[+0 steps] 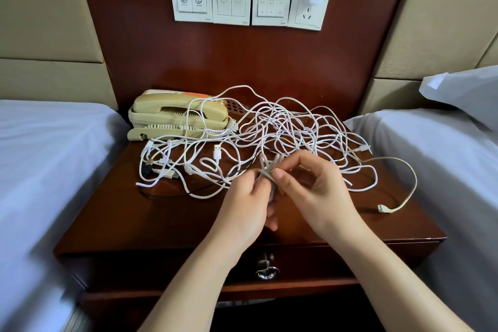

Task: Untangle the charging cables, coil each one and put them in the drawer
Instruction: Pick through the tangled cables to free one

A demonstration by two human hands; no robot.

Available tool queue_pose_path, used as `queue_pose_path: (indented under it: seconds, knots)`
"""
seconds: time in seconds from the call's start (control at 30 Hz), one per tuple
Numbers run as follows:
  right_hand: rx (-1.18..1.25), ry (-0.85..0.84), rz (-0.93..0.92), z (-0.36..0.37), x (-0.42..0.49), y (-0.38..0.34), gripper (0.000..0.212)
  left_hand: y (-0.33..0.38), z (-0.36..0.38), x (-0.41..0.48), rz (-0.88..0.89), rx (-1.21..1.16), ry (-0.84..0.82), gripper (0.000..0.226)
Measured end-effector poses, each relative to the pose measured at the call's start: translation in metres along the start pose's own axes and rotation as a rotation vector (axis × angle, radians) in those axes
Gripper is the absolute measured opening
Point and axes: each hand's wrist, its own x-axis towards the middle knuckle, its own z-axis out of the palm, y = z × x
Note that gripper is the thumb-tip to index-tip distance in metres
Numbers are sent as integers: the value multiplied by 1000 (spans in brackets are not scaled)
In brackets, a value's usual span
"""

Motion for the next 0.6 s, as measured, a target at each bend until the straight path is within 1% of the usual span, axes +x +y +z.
queue_pose_path:
  seconds: [0.13, 0.17, 0.27, 0.4, 0.6]
  knots:
    - [313, -18, 219, -5, -1, -10, 16, -1, 3, 0, 44, 31, -37, 27]
    - [347, -20, 244, -5, -1, -12, 17, -3, 2, 0, 56, 53, -40, 27]
    - [266, 6, 242, -6, -1, -13, 23, -10, 0, 3, 74, 123, -45, 26]
    - [228, 25, 243, -8, 1, -17, 21, -10, -1, 2, 62, 123, -87, 25]
    - [276, -21, 224, -5, -3, -28, 20, 0, -7, -3, 67, 58, -168, 24]
